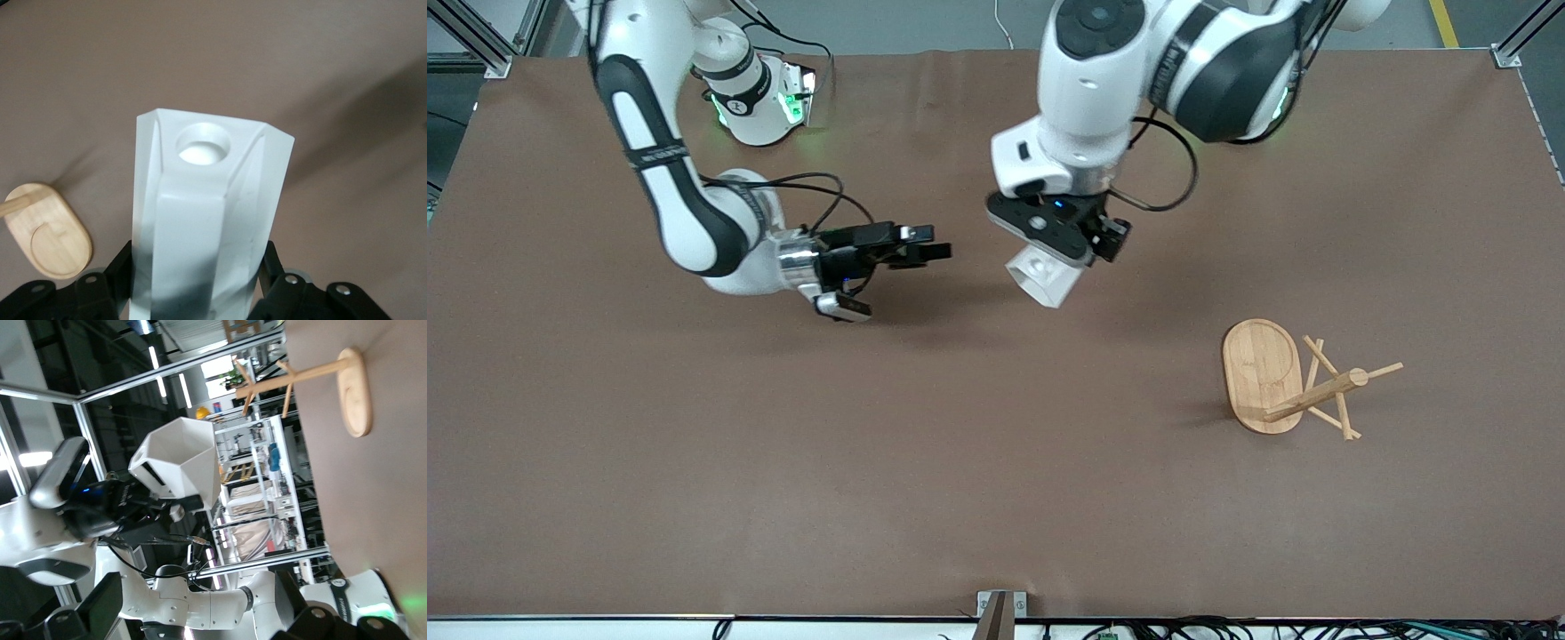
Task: Hang cup on rack
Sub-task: 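Carry the cup with the left gripper while the right gripper withdraws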
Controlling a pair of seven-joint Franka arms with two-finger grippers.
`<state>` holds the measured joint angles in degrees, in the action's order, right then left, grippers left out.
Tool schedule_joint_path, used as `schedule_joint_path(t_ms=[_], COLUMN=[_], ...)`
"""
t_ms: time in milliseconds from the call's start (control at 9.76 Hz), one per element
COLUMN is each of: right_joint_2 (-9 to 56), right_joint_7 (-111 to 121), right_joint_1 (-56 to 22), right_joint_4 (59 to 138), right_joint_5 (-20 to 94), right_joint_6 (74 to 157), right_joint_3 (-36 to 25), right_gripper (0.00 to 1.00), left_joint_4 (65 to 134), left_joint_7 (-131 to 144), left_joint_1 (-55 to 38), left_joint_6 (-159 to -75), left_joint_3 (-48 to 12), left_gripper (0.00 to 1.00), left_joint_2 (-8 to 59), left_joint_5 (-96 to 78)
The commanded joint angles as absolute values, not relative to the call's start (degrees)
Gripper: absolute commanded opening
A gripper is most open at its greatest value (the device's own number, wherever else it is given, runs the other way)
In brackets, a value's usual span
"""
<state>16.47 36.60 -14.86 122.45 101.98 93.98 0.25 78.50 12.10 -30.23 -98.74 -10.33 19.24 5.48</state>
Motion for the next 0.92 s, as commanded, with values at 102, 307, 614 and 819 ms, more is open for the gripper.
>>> schedule_joint_path(t_ms=[102, 307, 614, 819], right_joint_2=[15.1, 15.2, 15.3, 14.2], right_joint_7=[27.5, 20.2, 9.4, 2.7], right_joint_1=[-4.9, -1.4, 1.9, 1.9], right_joint_4=[117.4, 112.2, 104.3, 99.9], right_joint_5=[84.3, 71.8, 54.2, 40.9], right_joint_6=[94.5, 96.0, 96.2, 95.9], right_joint_3=[0.9, 0.8, 1.0, 0.9], right_gripper=[1.0, 1.0, 1.0, 1.0], left_joint_4=[79.4, 79.6, 85.3, 99.4], left_joint_7=[18.5, 18.5, 16.5, 9.8], left_joint_1=[-24.3, -19.7, -14.9, -13.5], left_joint_6=[-98.0, -96.4, -96.4, -104.5], left_joint_3=[-10.6, -10.7, -10.4, -8.5], left_gripper=[0.03, 0.03, 0.03, 0.03], left_joint_2=[19.2, 19.2, 16.5, 9.8], left_joint_5=[4.7, 2.9, -3.6, -3.4])
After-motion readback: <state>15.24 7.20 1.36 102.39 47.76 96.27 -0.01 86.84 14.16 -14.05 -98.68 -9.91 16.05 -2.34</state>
